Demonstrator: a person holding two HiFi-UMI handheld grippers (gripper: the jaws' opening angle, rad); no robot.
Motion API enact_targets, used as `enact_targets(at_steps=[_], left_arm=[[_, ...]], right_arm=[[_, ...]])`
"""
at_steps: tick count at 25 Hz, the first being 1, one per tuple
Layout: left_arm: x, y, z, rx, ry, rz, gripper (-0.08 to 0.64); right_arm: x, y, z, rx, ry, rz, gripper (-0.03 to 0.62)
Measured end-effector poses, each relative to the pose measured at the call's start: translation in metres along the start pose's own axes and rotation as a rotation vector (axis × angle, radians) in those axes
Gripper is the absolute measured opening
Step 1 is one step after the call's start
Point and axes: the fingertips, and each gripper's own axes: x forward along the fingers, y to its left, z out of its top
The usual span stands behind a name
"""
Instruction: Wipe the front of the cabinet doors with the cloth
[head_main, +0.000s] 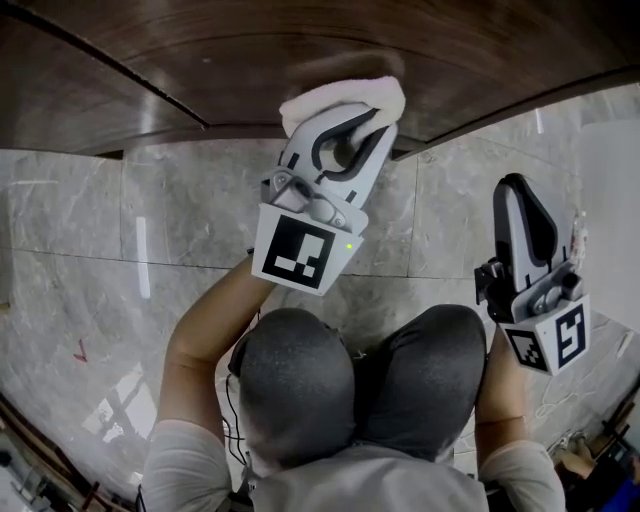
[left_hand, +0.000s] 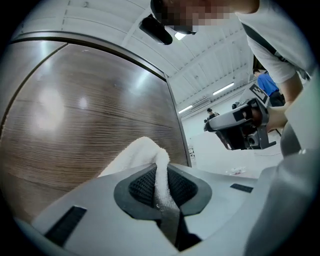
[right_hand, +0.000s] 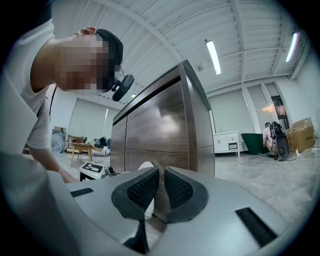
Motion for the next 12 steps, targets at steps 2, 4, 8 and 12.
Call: enact_targets(at_steps=[2, 4, 8, 12], left_arm=[[0.011, -0.011, 0.000, 0.004, -0.002, -0.033, 0.057], [0.021, -0.021, -0.001, 0.002, -0.003, -0.063, 0.057], [0.042, -0.046, -0.001, -0.016, -0.016, -0.132, 0.057], [0.060, -0.065, 0.001, -0.031, -0.028, -0.187, 0.057]], right_arm=[[-0.002, -0.006, -0.002, 0.006, 0.001, -0.007, 0.055], [-0.004, -0.011, -0.004, 0.013, 0.002, -0.013, 0.055], [-0.010, -0.023, -0.006, 0.024, 0.003, -0.030, 0.055], [-0.018, -0.035, -0.002, 0.034, -0.002, -0.053, 0.055]])
